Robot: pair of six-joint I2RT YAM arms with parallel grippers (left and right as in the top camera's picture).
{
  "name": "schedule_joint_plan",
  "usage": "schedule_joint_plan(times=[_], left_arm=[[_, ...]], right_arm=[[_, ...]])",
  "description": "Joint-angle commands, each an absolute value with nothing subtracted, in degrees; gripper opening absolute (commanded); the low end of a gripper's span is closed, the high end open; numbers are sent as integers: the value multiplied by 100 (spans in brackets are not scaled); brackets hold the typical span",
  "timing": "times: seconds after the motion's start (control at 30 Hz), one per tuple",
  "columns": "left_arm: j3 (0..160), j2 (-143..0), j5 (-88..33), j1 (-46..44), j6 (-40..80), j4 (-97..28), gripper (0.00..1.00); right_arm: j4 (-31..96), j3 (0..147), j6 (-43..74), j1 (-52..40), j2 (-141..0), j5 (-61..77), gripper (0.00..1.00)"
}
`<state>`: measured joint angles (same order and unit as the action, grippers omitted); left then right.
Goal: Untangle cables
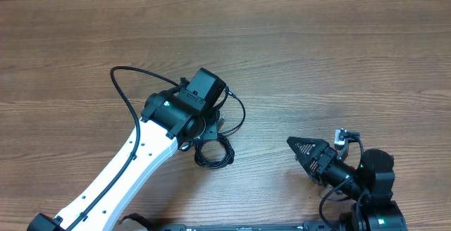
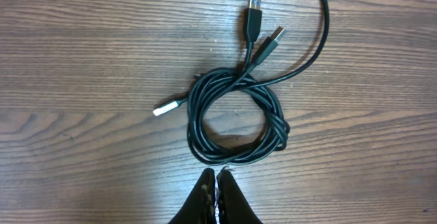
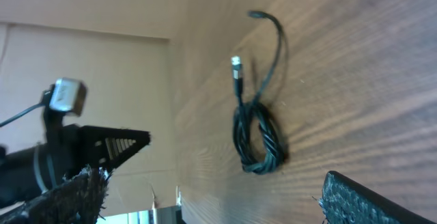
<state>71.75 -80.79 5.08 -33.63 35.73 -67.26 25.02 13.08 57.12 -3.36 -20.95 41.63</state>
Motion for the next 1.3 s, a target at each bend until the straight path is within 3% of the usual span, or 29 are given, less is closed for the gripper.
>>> schedule_joint_plan(times=[0.0, 0.27, 0.4, 0.6, 0.67, 0.73, 0.8, 0.9, 1.1, 1.27], left_arm=[[7277, -8051, 333, -3341, 3647, -6628, 4], [7238, -8058, -56, -3343, 3645, -6296, 4], [7238, -8058, -276, -3347, 3645, -6294, 4], [7229, -8060, 21, -3461, 3601, -6479, 4], [7148, -8062, 80, -3479, 3603, -6534, 19], [6943, -8062, 93, -3492, 3621, -6530, 47], [6657, -8077, 145, -3492, 3839, -6488, 56], [6090, -8103, 148, -3489, 4252, -6158, 55], [5006, -8117, 148, -3492, 4528, -5078, 39], [4313, -8171, 158, -3492, 4525, -4112, 39]], right_arm=[[2672, 1433, 6014, -331, -2309, 4331, 100], [2812, 1426, 5822, -340, -2386, 5196, 93], [2842, 1422, 5824, -471, -2386, 5105, 83], [3291, 1422, 5824, -781, -2386, 4447, 84], [3446, 1422, 5824, -858, -2386, 4296, 84], [3518, 1422, 5824, -921, -2386, 4244, 85], [3529, 1422, 5824, -945, -2386, 4246, 86], [3529, 1422, 5824, -943, -2386, 4246, 88], [3529, 1422, 5824, -943, -2386, 4244, 89], [3551, 1422, 5824, -943, -2386, 4244, 91]])
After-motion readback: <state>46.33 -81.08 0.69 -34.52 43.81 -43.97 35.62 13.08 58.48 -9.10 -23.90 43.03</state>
